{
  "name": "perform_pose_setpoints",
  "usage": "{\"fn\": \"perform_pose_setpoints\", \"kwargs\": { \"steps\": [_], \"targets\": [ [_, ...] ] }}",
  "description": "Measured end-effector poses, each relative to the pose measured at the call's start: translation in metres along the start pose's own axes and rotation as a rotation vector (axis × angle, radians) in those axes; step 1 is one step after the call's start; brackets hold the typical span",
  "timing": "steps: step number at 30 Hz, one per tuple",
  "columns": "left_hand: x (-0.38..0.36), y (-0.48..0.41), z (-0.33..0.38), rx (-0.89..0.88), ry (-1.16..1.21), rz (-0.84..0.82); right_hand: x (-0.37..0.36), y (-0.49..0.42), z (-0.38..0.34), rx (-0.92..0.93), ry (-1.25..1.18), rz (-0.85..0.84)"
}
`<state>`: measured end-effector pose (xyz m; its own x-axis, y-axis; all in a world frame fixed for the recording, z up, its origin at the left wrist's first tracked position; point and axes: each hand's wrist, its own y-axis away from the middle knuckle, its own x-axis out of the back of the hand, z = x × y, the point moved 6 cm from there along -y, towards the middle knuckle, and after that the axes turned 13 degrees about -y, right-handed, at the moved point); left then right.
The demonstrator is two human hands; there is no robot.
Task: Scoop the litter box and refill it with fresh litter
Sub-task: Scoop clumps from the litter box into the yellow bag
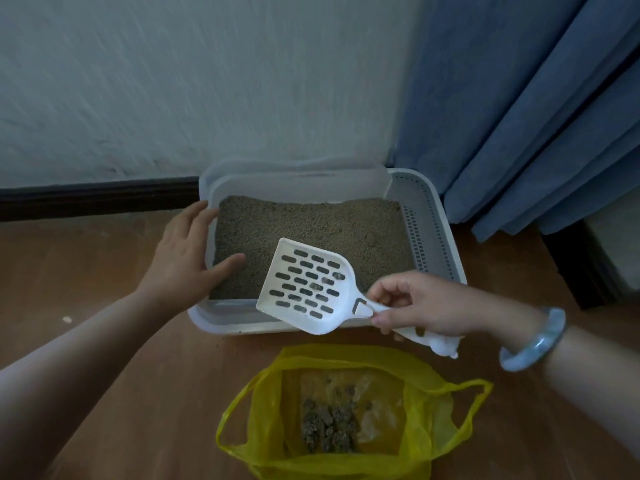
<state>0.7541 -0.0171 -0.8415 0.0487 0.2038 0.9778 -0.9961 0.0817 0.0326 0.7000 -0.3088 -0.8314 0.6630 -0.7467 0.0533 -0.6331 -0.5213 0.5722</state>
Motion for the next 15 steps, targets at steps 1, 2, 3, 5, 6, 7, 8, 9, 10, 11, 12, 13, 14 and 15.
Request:
{"fn": "perform_pose_setpoints", "kwargs": {
  "steps": [1, 2, 3, 5, 6, 7, 8, 9, 10, 11, 12, 13, 14, 15],
  "targets": [
    [0.0, -0.002, 0.0, 0.002, 0.007, 0.001, 0.002, -0.002, -0.002, -0.024, -0.042, -0.007],
    [0.0, -0.005, 0.0, 0.006, 0.019, 0.003, 0.006, -0.005, -0.003, -0.048, -0.079, -0.001],
    [0.0, -0.007, 0.0, 0.008, 0.031, 0.003, 0.01, -0.007, -0.005, -0.062, -0.118, 0.015],
    [-0.001, -0.012, 0.001, 0.0, 0.029, 0.007, 0.023, -0.012, -0.009, -0.079, -0.199, 0.075],
    [-0.001, -0.015, 0.001, -0.01, 0.012, 0.014, 0.03, -0.014, -0.011, -0.092, -0.209, 0.114],
    [-0.001, -0.017, 0.001, -0.02, -0.006, 0.021, 0.04, -0.018, -0.011, -0.114, -0.175, 0.158],
    [-0.001, -0.02, 0.002, -0.026, -0.019, 0.025, 0.051, -0.022, -0.012, -0.141, -0.085, 0.208],
    [-0.001, -0.024, 0.003, -0.025, -0.026, 0.023, 0.063, -0.028, -0.013, -0.164, 0.064, 0.255],
    [-0.002, -0.027, 0.003, -0.02, -0.035, 0.019, 0.074, -0.035, -0.015, -0.175, 0.24, 0.288],
    [-0.002, -0.03, 0.004, -0.017, -0.049, 0.019, 0.083, -0.044, -0.018, -0.171, 0.412, 0.301],
    [-0.002, -0.033, 0.004, -0.016, -0.067, 0.026, 0.089, -0.053, -0.021, -0.164, 0.559, 0.301],
    [-0.002, -0.036, 0.004, -0.017, -0.087, 0.042, 0.093, -0.061, -0.023, -0.16, 0.674, 0.292],
    [-0.001, -0.039, 0.004, -0.019, -0.106, 0.057, 0.096, -0.068, -0.026, -0.161, 0.771, 0.282],
    [-0.001, -0.041, 0.003, -0.02, -0.122, 0.064, 0.098, -0.074, -0.028, -0.167, 0.852, 0.275]
  ]
}}
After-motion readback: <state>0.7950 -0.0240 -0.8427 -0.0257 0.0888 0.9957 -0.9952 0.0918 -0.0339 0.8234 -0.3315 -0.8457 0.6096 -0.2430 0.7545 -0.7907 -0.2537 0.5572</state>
